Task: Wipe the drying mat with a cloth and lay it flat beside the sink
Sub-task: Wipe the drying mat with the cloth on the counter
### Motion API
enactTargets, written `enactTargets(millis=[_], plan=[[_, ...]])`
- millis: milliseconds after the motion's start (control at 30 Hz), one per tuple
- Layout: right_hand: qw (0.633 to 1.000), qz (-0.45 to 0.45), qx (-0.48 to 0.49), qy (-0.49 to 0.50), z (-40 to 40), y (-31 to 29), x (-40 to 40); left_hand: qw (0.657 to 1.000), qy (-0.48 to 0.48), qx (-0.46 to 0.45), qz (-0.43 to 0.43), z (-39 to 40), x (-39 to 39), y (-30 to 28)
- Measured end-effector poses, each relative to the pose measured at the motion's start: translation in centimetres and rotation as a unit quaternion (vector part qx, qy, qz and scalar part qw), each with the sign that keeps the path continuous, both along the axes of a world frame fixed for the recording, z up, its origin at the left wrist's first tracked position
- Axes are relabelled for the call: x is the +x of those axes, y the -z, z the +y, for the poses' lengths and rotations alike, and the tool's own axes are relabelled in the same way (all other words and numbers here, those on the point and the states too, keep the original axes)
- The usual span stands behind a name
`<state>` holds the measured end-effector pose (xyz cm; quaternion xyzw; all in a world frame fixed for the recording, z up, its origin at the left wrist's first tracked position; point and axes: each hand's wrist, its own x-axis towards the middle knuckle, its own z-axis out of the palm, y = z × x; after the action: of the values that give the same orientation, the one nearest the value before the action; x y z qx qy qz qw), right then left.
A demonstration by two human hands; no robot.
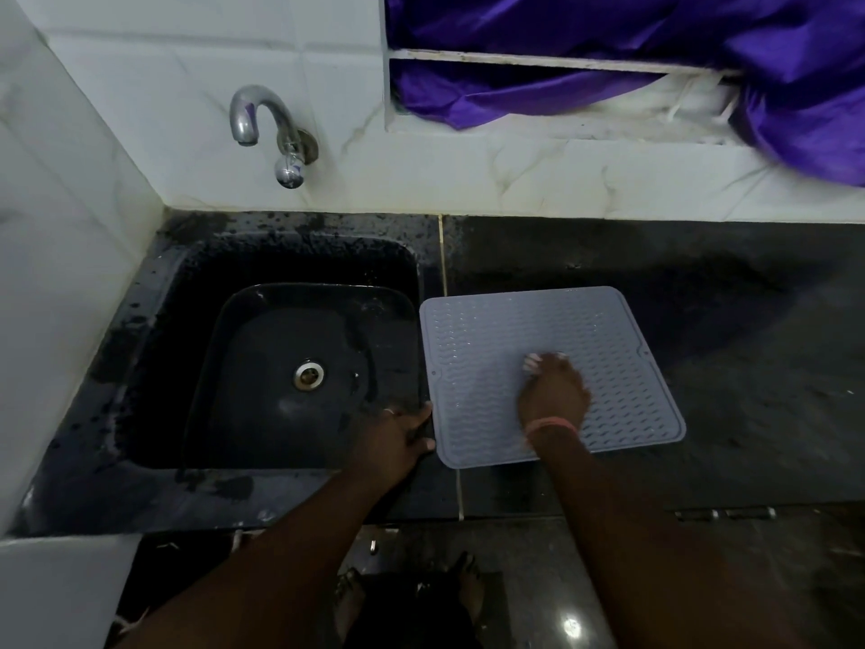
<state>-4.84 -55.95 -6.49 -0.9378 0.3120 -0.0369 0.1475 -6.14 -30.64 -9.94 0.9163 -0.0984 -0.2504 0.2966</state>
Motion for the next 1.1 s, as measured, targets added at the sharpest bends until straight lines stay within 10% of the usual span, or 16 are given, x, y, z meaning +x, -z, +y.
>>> enactTargets(millis=[200,333,500,600,700,833,1100], plan=[[0.974,0.013,0.160,-0.157,15.7,-2.0,-1.5,0.993,-0.076,-0.073,-0.056,0.3,0.4,-0.9],[0.885,-0.059,0.461,-0.030,12.9,-6.0,1.3,0.964,-0.232,-0.132,0.014,2.7,0.9,-0.2],[0.805,-0.146,0.563,0.118,0.9,-10.0,0.9,0.920,-0.330,-0.203,0.061,3.9,2.6,-0.3],[0.881,-0.165,0.419,0.144,-5.1,-8.8,-0.2,0.930,-0.294,-0.207,0.078,3.1,3.3,-0.6],[0.975,0.030,0.221,0.017,-7.1,-5.8,-0.7,0.941,-0.265,-0.192,0.089,1.8,3.4,-1.0],[0.972,0.167,0.151,-0.071,-5.3,-1.6,-1.2,0.962,-0.202,-0.179,0.049,-0.3,3.5,-2.4],[0.999,-0.002,0.042,-0.018,-5.3,1.2,-1.5,0.994,-0.042,-0.092,0.032,-2.8,5.5,-3.3]])
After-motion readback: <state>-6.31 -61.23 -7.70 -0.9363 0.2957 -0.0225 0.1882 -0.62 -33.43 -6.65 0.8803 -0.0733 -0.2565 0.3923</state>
